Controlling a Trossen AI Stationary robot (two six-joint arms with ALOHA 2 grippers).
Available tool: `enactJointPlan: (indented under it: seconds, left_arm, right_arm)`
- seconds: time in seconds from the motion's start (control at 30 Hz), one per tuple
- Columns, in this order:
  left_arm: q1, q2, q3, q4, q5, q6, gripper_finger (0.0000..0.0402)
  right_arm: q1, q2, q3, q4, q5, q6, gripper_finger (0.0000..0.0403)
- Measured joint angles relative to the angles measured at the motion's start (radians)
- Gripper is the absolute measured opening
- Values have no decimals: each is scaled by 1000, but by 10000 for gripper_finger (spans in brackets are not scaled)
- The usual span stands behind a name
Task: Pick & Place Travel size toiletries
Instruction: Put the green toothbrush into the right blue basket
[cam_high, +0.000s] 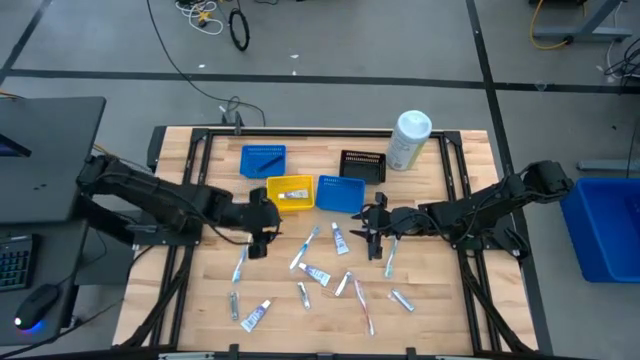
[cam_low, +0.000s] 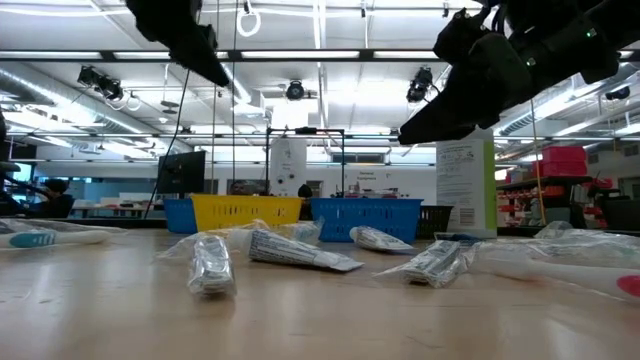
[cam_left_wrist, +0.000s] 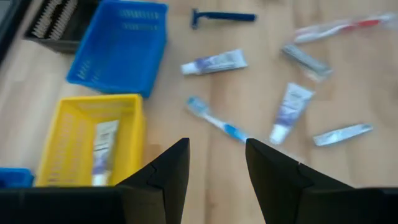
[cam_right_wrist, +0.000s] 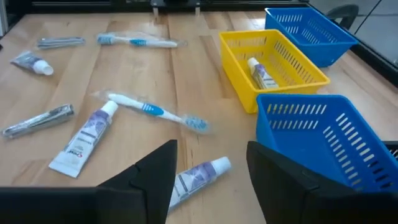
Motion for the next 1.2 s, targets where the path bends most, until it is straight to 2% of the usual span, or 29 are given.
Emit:
enactJointPlan:
  seconds: [0.1,0.2,0.47,0.63,0.73,0.87,1.07,1.13,1.2]
  left_arm:
    - [-53,0,0,-4,0,-20,164]
    - [-92,-1,0,-11,-15,40,164]
    - [-122,-3,-6,-13,-34,59,164]
    - [-124,-3,-125,104,-66,23,164]
    - [-123,-3,-204,216,-70,-46,164]
    - [-124,-3,-292,393,-95,-51,164]
    - [-123,0,-368,604,-96,-45,164]
    - [-123,0,-382,617,-99,-47,164]
    - [-122,0,-384,618,-105,-61,164]
  right_arm:
    - [0,0,0,0,0,0,190]
    - [0,0,0,0,2,0,184]
    - [0,0,0,0,3,-4,189]
    - [0,0,0,0,2,-5,201]
    - [0,0,0,1,2,-5,205]
    - [1,0,0,0,-3,-14,208]
    - [38,-7,35,-48,-205,-105,188]
    - [55,-11,93,-156,-239,-143,178]
    - [73,-11,168,-344,-270,-163,170]
